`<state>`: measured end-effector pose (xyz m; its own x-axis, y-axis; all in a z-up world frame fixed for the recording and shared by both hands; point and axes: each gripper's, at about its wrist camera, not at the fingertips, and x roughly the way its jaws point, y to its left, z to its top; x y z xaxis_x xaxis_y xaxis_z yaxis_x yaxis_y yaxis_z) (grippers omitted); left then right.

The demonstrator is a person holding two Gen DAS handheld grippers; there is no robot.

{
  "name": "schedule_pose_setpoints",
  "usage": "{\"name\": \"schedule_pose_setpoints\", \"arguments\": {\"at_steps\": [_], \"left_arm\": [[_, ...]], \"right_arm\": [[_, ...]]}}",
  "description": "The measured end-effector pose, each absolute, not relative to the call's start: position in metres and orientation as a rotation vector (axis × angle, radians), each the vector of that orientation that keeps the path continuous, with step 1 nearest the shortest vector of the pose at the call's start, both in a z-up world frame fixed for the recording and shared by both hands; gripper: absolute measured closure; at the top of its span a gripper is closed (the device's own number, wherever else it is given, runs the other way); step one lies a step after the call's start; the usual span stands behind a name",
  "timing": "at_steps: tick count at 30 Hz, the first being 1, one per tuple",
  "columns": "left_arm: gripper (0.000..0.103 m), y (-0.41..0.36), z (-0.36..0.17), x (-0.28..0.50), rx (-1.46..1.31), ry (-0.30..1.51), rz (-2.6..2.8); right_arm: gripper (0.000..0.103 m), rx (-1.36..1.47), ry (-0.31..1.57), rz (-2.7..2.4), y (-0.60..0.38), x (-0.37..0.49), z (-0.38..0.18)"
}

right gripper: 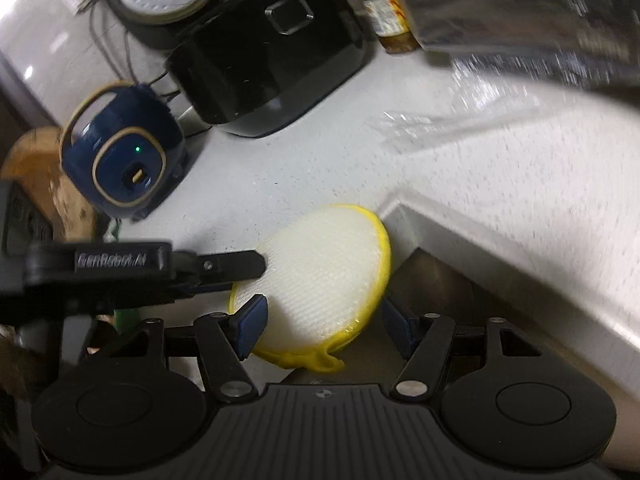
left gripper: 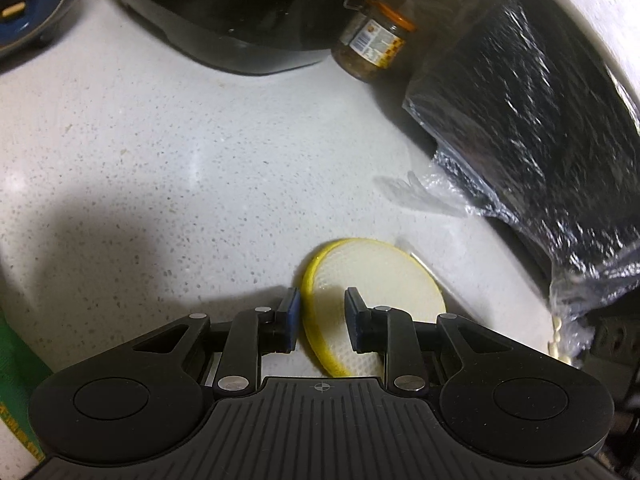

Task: Collect trash
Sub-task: 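Close the right gripper on the sponge rim and lift it, then close the left gripper on the green sachet while the right gripper holds the sponge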

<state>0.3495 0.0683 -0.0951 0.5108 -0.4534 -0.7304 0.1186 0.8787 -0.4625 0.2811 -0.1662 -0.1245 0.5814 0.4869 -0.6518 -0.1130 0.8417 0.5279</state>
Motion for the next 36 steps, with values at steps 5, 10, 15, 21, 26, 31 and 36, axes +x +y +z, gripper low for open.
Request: {"name": "schedule_pose_setpoints", "arguments": {"at_steps": [5, 10, 15, 21, 26, 31, 36], "left_arm": [[0.075, 0.072, -0.094, 0.339, -0.371, 0.961, -0.321], [0.075, 0.108, -0.069, 0.312, -0.427, 0.87, -0.231], [0.075, 0.177, -0.046, 0.27, -0.512, 0.725, 0.079], [0.075, 0.229, -0.067, 0.257, -0.675, 0.743, 0.293], [0.075, 0.206, -0.081, 0.284, -0.677, 0.79, 0.204], [0.075, 0.148, -0.077, 0.317, -0.522, 0.824, -0.036], [0.075, 0.084, -0.061, 0.3, -0.101, 0.823, -0.131]], "right_arm": [[0.062, 0.512, 0.863, 0.407, -0.168, 0.28, -0.116], [0.085, 0.445, 0.798, 0.456, -0.157, 0.281, -0.095], [0.086, 0.362, 0.786, 0.5, -0.138, 0.281, -0.089], [0.085, 0.308, 0.8, 0.537, -0.121, 0.276, -0.094], [0.085, 0.274, 0.789, 0.541, -0.121, 0.268, -0.092], [0.085, 0.228, 0.768, 0.522, -0.121, 0.258, -0.088], [0.081, 0.221, 0.757, 0.488, -0.127, 0.257, -0.089]]}}
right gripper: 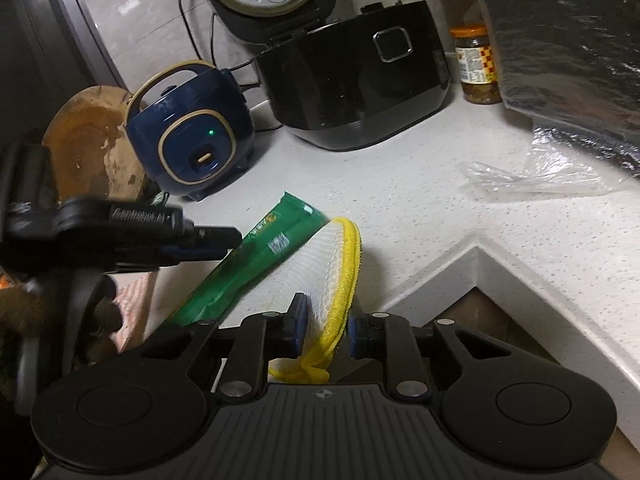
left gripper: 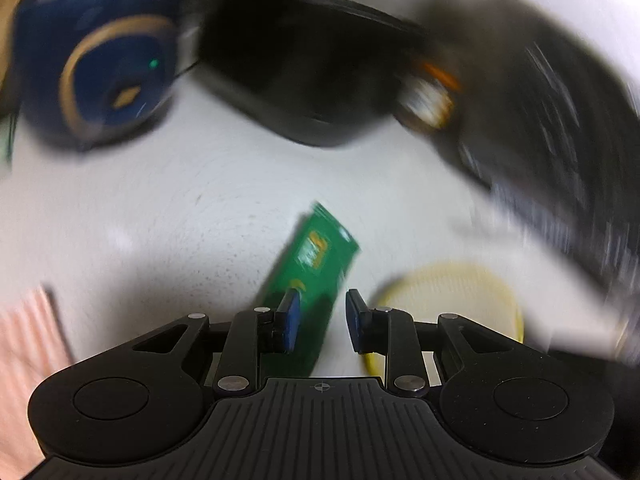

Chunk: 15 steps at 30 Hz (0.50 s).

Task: Collect trash
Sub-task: 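Close the left gripper on the green sachet while the right gripper holds the sponge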

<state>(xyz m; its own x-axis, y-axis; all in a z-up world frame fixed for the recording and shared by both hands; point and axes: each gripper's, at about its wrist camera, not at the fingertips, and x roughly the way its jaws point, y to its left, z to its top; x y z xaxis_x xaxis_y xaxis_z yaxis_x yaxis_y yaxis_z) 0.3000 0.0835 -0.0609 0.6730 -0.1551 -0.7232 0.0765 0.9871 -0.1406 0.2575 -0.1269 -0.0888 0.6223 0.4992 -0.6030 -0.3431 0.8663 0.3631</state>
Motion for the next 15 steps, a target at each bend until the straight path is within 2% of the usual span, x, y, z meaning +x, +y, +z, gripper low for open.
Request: {"name": "schedule_pose_setpoints", "arguments": {"at_steps": [3, 5, 15], "left_arm": [[0.073, 0.055, -0.064, 0.275, 0.185, 0.816, -0.142], [0.072, 0.051, -0.069, 0.265, 0.268, 0.835, -0.127], [0.072, 0.066, -0.078, 0.272, 0.166, 0.872, -0.127]], "right_arm": [[0.08, 0.248, 0.776, 0.47, -0.131, 0.261, -0.094], [0.08, 0.256, 0.783, 0.467, -0.132, 0.262, -0.096], [0.079, 0.251, 0.797, 0.475, -0.13, 0.261, -0.099]]}}
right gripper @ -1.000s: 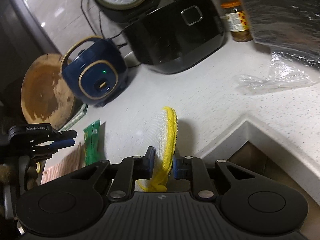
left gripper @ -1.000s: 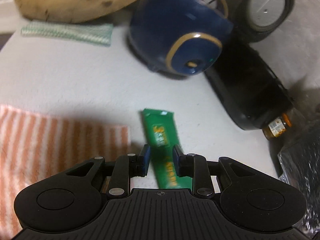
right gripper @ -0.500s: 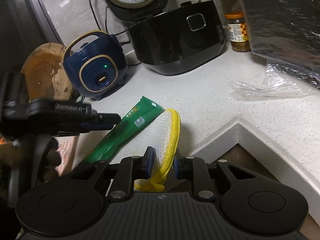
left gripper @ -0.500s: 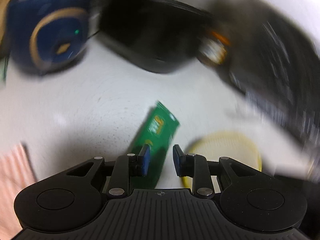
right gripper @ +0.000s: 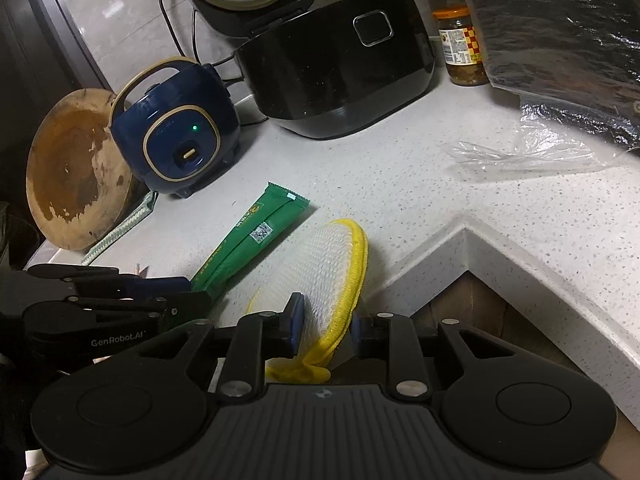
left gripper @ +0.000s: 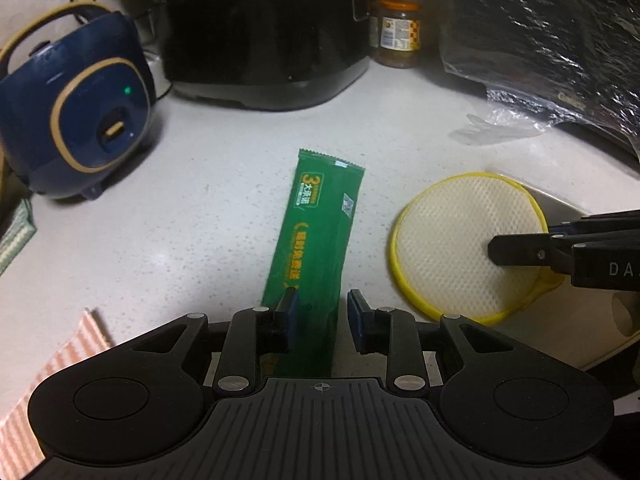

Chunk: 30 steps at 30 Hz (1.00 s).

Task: Collect trash
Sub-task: 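Close the left gripper on the green sachet while the right gripper holds the sponge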

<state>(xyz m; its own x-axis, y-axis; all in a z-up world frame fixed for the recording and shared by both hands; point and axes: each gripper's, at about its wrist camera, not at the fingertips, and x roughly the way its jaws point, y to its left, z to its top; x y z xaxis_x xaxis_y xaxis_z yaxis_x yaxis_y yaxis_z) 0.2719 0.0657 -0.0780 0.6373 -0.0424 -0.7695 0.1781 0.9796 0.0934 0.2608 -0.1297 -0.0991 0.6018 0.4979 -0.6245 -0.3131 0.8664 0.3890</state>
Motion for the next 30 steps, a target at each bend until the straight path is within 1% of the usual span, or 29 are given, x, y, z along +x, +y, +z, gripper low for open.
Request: {"name": "schedule_pose_setpoints", "arguments": {"at_steps": [1, 3, 5, 7, 10, 13, 16, 21, 23, 30], "left_arm": [[0.072, 0.066, -0.079, 0.273, 0.165, 0.874, -0.131], [0.068, 0.067, -0.082, 0.275, 0.153, 0.876, -0.142], [0.061, 0.07, -0.082, 0.275, 0.117, 0.875, -0.173], [0.059, 0.076, -0.082, 0.275, 0.049, 0.872, -0.236], [0.06, 0.088, -0.081, 0.276, -0.034, 0.866, -0.258], [0.062, 0.087, -0.079, 0.272, 0.035, 0.827, -0.209], [0.062, 0.085, -0.084, 0.275, 0.069, 0.854, -0.216], [0.059, 0.082, -0.09, 0.279, 0.094, 0.857, -0.197], [0.054, 0.085, -0.093, 0.283, 0.083, 0.863, -0.185], [0.054, 0.085, -0.094, 0.283, 0.095, 0.854, -0.188]], "right_arm": [[0.079, 0.253, 0.799, 0.474, -0.13, 0.261, -0.1], [0.079, 0.255, 0.8, 0.473, -0.131, 0.261, -0.1], [0.079, 0.253, 0.799, 0.472, -0.13, 0.261, -0.1], [0.079, 0.252, 0.798, 0.474, -0.129, 0.262, -0.1], [0.079, 0.251, 0.799, 0.474, -0.127, 0.262, -0.1], [0.079, 0.246, 0.798, 0.474, -0.126, 0.261, -0.1], [0.079, 0.248, 0.802, 0.473, -0.127, 0.262, -0.101], [0.079, 0.242, 0.803, 0.473, -0.127, 0.262, -0.101], [0.079, 0.24, 0.804, 0.472, -0.127, 0.261, -0.101], [0.079, 0.244, 0.812, 0.477, -0.126, 0.262, -0.104]]}}
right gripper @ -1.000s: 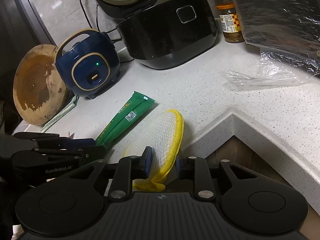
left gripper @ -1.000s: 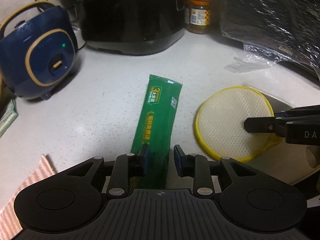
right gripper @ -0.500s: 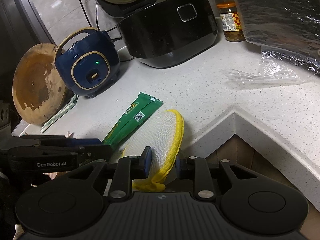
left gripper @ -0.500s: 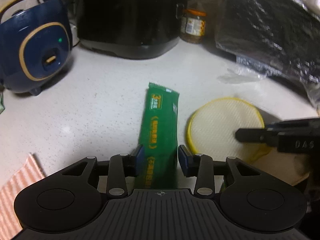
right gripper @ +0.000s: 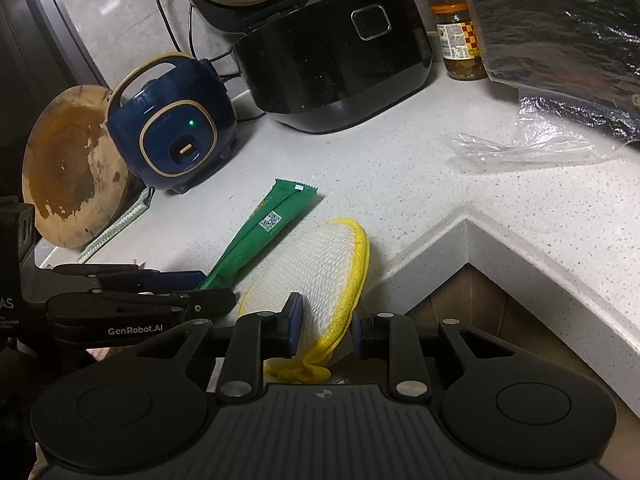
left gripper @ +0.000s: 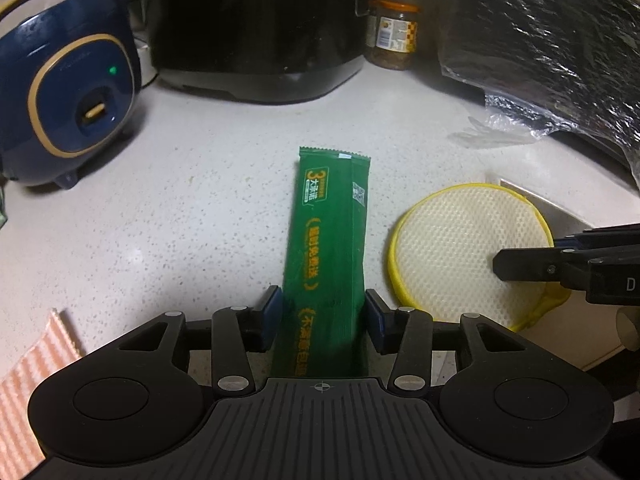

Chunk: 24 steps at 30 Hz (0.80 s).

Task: Collect trash
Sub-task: 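Close the left gripper on the green sachet while the right gripper holds the sponge, then carry the green sachet and sponge down over the bin with both grippers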

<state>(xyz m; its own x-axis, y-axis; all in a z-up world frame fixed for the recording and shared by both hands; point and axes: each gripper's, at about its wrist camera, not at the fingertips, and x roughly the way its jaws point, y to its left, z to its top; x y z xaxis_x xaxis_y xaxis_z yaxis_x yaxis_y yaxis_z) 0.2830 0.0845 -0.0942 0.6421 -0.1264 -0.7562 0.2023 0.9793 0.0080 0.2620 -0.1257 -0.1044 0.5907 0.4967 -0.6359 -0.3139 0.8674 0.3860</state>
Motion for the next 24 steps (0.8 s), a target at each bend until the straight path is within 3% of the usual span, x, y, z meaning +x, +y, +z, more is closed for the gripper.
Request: {"name": "schedule_pose_setpoints", "arguments": {"at_steps": [3, 8, 17, 24], "left_arm": [[0.055, 0.083, -0.094, 0.281, 0.083, 0.85, -0.18], [0.074, 0.099, -0.094, 0.284, -0.037, 0.834, -0.193], [0.083, 0.114, -0.091, 0.281, -0.171, 0.857, -0.318], [0.083, 0.086, -0.077, 0.254, -0.201, 0.824, -0.49]], "right_arm": [[0.08, 0.247, 0.797, 0.491, -0.124, 0.261, -0.101], [0.083, 0.28, 0.792, 0.478, -0.121, 0.257, -0.093], [0.089, 0.421, 0.75, 0.316, -0.131, 0.219, -0.073], [0.089, 0.412, 0.704, 0.078, -0.164, 0.171, -0.066]]}}
